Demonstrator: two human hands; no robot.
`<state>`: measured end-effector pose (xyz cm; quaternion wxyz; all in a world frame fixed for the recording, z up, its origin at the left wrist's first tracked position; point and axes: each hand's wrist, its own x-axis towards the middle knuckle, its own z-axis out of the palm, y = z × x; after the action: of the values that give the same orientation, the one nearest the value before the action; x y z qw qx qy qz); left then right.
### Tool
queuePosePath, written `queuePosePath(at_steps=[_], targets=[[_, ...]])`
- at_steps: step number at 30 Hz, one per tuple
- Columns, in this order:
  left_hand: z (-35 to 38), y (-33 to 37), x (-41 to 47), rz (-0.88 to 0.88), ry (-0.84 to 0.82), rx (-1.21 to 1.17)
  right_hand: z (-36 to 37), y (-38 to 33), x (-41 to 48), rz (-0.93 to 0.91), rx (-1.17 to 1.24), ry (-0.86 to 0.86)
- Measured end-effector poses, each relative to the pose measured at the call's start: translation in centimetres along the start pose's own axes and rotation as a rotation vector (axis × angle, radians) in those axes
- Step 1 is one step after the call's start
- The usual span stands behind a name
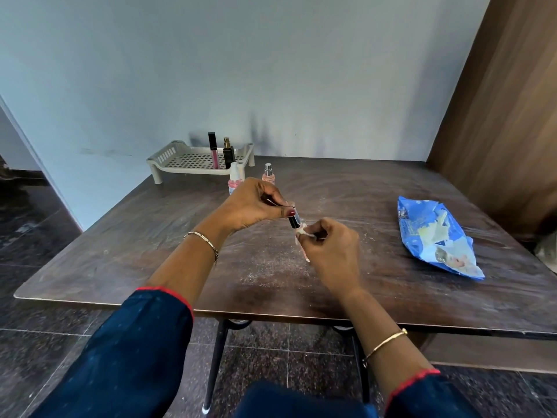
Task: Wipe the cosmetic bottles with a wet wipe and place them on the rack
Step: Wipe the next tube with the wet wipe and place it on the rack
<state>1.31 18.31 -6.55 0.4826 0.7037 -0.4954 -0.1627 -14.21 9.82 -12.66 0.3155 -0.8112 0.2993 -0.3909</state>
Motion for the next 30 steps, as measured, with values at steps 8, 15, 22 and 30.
queuePosePath(at_steps=[8,15,22,30], targets=[[0.0,-0.3,0.1,0.006,-0.075,-0.113,-0.3,1.8,-0.7,0.026,-0.084,-0.092],[0.7,-0.4,0.0,0.04,-0.09,-0.196,-0.5,2.3,-1.9,0.071,-0.027,-0.085],[0.8,-0.4,-0.9,0.075,-0.06,-0.195,-0.5,-1.3,-0.4,0.059,0.283,-0.001],[1.1,-0.7,-1.5,0.113,-0.006,-0.231,0.3,-1.1,-0.1,0.01,0.369,0.061]])
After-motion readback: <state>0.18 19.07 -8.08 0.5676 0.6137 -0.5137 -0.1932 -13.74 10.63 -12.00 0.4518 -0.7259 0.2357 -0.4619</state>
